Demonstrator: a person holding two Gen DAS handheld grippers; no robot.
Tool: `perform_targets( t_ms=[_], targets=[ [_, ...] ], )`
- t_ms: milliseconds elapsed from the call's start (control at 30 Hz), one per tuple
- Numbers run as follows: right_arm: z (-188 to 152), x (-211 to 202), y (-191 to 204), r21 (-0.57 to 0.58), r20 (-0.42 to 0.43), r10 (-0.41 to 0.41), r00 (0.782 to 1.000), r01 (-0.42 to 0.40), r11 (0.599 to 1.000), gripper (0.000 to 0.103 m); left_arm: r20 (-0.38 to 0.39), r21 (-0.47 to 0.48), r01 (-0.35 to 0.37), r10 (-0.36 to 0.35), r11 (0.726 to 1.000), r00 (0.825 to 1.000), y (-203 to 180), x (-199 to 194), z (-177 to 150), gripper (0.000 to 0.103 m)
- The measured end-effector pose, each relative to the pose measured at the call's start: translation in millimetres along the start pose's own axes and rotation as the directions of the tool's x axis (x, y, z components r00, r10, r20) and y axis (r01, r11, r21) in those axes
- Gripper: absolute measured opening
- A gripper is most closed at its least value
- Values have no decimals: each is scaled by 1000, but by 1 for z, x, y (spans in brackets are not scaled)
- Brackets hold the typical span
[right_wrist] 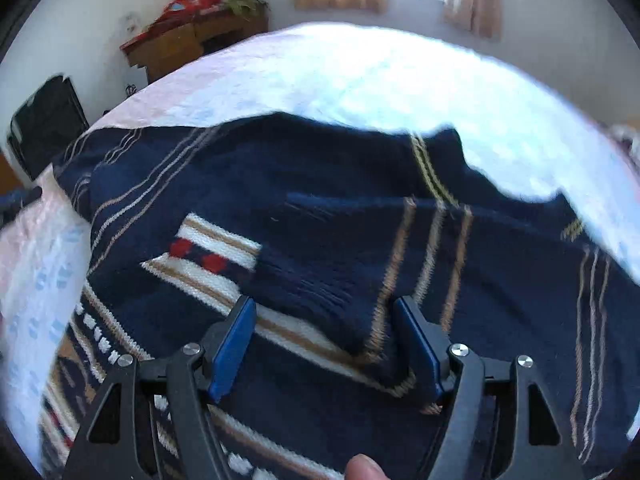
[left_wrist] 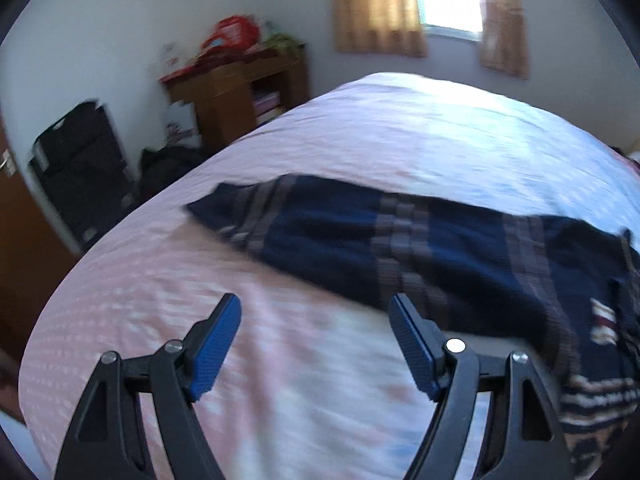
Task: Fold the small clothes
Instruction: 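Move the left tool to the other sleeve cuff, then grasp the cuff with the left tool and fold it across the body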
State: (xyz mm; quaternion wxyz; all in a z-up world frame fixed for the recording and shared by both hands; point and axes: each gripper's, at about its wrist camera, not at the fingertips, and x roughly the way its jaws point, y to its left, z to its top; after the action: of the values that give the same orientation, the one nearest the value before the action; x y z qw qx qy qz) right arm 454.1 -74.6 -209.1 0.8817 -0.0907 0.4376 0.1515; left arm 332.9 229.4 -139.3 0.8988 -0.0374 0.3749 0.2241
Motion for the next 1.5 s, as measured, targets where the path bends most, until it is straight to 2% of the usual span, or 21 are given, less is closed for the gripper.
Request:
perform_targets(
  t_ms=[167, 200, 333, 533, 767, 833, 933, 1033, 1133, 1200, 1300, 1500],
  targets=[
    [-9, 0, 2, -1, 30, 5, 1000, -5, 1000, 73, -39, -172, -87, 82, 981, 996, 61, 32, 19, 79],
    [-10, -1, 1, 0, 34, 5, 999, -5, 1000, 73, -43, -219, -97, 90, 971, 995, 74, 38, 23, 79],
    [-13, -4, 2, -20, 41, -22, 999, 23, 1000, 73, -37, -293, -107, 101, 950, 994, 103, 52, 34, 79],
    [-13, -2, 2, -9, 49, -16, 999, 16, 1000, 74, -46, -342, -116, 107, 932, 993, 120, 76, 45, 79],
    [-14, -2, 3, -9, 55, -20, 998, 20, 1000, 75, -67, -353, -95, 77, 931, 995, 108, 97, 55, 76],
    [-14, -2, 3, -11, 56, -22, 998, 23, 1000, 75, -74, -360, -85, 62, 929, 995, 106, 104, 58, 73],
    [-14, -2, 3, -12, 59, -24, 998, 24, 1000, 75, -104, -377, -70, 32, 924, 994, 105, 116, 61, 60],
    [-14, -2, 3, -12, 60, -23, 998, 24, 1000, 75, -107, -383, -87, 49, 920, 993, 103, 119, 61, 59],
    [-14, -2, 3, -12, 60, -23, 998, 24, 1000, 75, -108, -381, -93, 56, 920, 993, 101, 121, 63, 48],
    [-14, -2, 3, -12, 60, -23, 998, 24, 1000, 75, -96, -387, -72, 37, 919, 995, 101, 122, 65, 17],
    [-14, -2, 3, -11, 60, -22, 998, 23, 1000, 75, -85, -387, -51, 20, 920, 996, 99, 121, 66, 9],
    [-14, -1, 3, -11, 60, -22, 998, 23, 1000, 75, -58, -371, -48, 28, 928, 998, 94, 115, 68, 9]
  ],
)
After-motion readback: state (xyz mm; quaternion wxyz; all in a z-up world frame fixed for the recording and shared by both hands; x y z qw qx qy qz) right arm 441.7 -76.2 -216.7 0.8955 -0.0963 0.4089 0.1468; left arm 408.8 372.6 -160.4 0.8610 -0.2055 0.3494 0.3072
